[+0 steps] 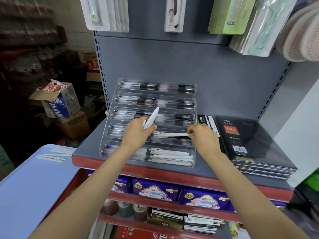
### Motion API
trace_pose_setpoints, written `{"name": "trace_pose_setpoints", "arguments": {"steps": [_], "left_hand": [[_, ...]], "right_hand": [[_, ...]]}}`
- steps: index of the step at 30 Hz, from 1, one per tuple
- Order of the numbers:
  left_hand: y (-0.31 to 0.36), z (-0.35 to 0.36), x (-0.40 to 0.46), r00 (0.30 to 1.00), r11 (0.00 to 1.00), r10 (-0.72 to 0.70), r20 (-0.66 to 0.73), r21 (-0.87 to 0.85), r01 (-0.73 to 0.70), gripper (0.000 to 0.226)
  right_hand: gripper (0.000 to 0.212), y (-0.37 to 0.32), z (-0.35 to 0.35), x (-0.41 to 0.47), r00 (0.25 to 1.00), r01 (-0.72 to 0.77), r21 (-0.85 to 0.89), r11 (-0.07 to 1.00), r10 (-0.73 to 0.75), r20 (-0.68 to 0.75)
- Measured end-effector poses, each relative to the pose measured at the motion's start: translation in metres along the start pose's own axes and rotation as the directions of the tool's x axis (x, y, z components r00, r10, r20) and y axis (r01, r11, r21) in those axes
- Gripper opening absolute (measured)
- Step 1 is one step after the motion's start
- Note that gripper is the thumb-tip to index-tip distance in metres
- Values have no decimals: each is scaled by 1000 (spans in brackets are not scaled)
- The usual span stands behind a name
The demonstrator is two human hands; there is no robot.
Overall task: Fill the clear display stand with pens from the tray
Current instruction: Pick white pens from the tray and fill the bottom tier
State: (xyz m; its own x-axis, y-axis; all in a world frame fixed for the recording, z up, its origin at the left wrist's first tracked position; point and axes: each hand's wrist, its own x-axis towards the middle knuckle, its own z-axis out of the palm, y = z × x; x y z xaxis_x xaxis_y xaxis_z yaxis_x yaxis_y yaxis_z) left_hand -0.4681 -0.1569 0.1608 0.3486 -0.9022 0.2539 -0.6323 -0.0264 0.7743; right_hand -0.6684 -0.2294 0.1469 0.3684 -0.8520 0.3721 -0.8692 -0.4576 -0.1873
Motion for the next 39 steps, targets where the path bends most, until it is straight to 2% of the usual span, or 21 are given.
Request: {"name": "trace_pose_setpoints", "arguments": {"steps": [2,10,12,13,14,15,17,18,21,25,27,30,32,35,39], "left_hand": [[1,0,0,1000,1000,12,11,5,-12,12],[-2,-6,1,997,998,49,58,-37,-47,19],[-2,-8,-1,990,997,57,131,-59,-49,20],[-2,-10,-2,981,996,60,183,-75,-47,19],[-2,-10,-3,968,995,66,241,-88,-46,19],[-1,-11,-4,951,994,76,299,-96,-49,18],[1,-11,-6,917,993,94,387,-101,-59,20],[1,-11,-7,907,993,95,410,-109,-55,20],[-4,-13,-9,904,988,73,422,-152,-9,15],[-15,-16,-12,920,986,34,390,-165,33,12],[-23,-15,-13,936,988,3,352,-143,50,13],[-28,-7,-14,951,993,-22,309,-104,57,10],[-26,1,-15,961,998,-3,276,-57,19,9],[-26,7,-17,975,1000,9,221,-17,-5,12],[-35,5,-18,989,1000,-13,149,20,10,14]], "right_hand": [[16,-4,0,1,999,32,-107,994,-28,41],[16,-10,4,8,995,52,-198,979,-34,93],[15,-13,3,8,998,14,-48,999,-10,68],[18,-17,1,7,999,-10,135,991,2,54],[23,-22,-2,7,998,-36,356,934,14,64],[27,-28,-5,7,994,-72,562,824,13,109],[23,-41,-12,4,977,-144,802,580,-46,209],[18,-44,-13,2,970,-174,853,492,-64,235],[9,-41,-12,-3,961,-246,911,332,-41,274],[9,-25,-2,-15,948,-315,920,233,37,316],[11,-17,2,-19,950,-310,908,283,69,303],[8,-12,5,-23,975,-170,745,645,3,220],[8,-13,6,-24,982,-36,566,824,-76,173],[12,-15,9,-28,992,35,355,934,-76,104],[18,-15,14,-35,993,67,71,995,-73,89]]}}
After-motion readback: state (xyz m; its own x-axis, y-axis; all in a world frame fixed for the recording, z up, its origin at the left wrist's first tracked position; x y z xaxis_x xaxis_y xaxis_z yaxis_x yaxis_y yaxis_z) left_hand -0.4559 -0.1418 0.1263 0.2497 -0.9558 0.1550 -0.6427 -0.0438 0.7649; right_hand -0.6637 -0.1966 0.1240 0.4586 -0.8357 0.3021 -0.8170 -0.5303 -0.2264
